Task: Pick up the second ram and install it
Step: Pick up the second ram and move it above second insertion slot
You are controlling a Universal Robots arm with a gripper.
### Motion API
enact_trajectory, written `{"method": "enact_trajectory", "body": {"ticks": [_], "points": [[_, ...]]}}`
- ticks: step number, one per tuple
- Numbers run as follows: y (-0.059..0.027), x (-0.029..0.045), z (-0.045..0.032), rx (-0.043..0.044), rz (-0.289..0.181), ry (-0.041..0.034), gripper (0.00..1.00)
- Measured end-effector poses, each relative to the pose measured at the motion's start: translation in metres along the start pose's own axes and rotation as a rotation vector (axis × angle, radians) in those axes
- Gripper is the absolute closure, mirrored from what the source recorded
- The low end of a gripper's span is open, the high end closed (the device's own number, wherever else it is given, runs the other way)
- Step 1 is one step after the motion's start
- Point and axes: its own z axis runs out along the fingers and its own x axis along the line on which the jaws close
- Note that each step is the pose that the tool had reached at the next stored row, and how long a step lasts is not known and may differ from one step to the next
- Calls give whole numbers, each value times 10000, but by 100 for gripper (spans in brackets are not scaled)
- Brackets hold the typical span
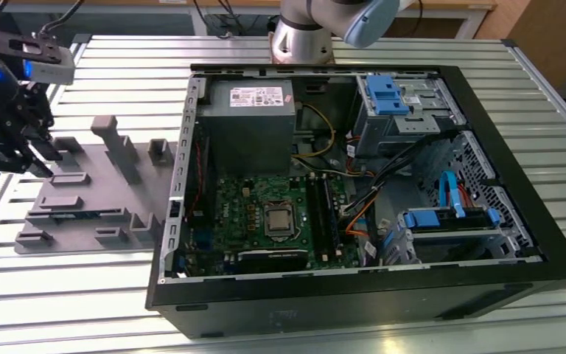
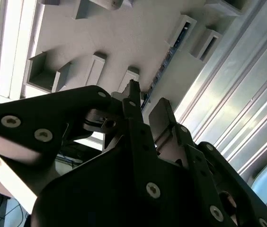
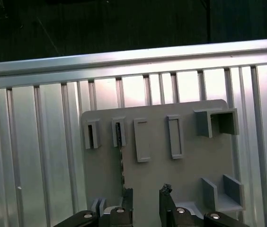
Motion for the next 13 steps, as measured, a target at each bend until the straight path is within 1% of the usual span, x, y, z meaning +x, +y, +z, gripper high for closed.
{"method": "enact_trajectory", "body": {"ticks": [7, 11, 13], "points": [[0, 8, 51, 39, -2, -4, 64], [0, 7, 37, 41, -1, -5, 64], [-1, 6, -20, 40, -1, -5, 64]]}}
